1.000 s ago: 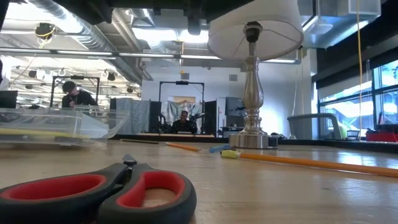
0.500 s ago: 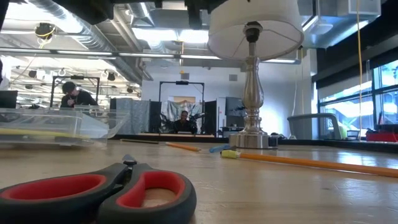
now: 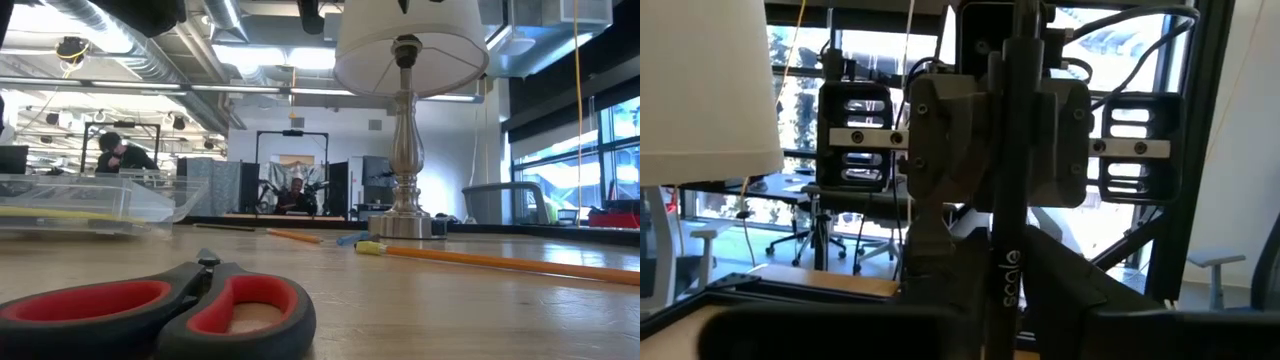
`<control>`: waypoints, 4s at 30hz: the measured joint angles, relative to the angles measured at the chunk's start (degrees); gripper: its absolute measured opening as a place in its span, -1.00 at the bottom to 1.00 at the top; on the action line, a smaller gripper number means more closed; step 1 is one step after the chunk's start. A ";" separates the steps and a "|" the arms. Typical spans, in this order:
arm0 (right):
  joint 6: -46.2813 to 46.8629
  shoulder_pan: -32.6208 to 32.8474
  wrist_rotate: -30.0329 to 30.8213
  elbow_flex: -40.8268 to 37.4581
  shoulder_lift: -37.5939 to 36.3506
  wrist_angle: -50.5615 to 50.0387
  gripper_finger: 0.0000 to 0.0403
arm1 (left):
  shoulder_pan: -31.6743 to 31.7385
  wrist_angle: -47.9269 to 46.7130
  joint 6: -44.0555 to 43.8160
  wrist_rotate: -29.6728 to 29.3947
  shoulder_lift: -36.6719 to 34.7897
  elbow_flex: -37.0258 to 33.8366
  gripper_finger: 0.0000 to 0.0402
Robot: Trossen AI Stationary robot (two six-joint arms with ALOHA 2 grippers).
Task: Pick & place school supplies into a supply box
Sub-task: Put the black pen into the transparent supply box, then put the black scissors into the transparent supply box
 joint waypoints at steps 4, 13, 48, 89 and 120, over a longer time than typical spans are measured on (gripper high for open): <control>-0.27 0.16 -0.29 0.00 -0.02 -0.03 -0.64 | -0.01 -0.01 1.16 0.14 0.00 0.00 -0.90; -1.75 0.20 -2.58 0.00 -1.00 -2.75 -0.17 | -0.20 -0.72 1.03 -2.34 0.02 0.00 -0.86; 22.16 -0.32 -2.37 0.02 -9.82 -48.74 0.05 | -0.37 -129.78 -45.35 19.60 -26.71 -0.64 -0.88; 22.05 -0.36 -2.92 0.00 -6.78 -50.13 0.05 | 2.19 -127.75 -33.81 22.55 -19.79 1.22 -0.51; 34.59 -0.43 13.08 -0.31 -6.78 -53.21 0.05 | -6.19 -97.47 38.42 26.78 -0.15 20.18 -0.47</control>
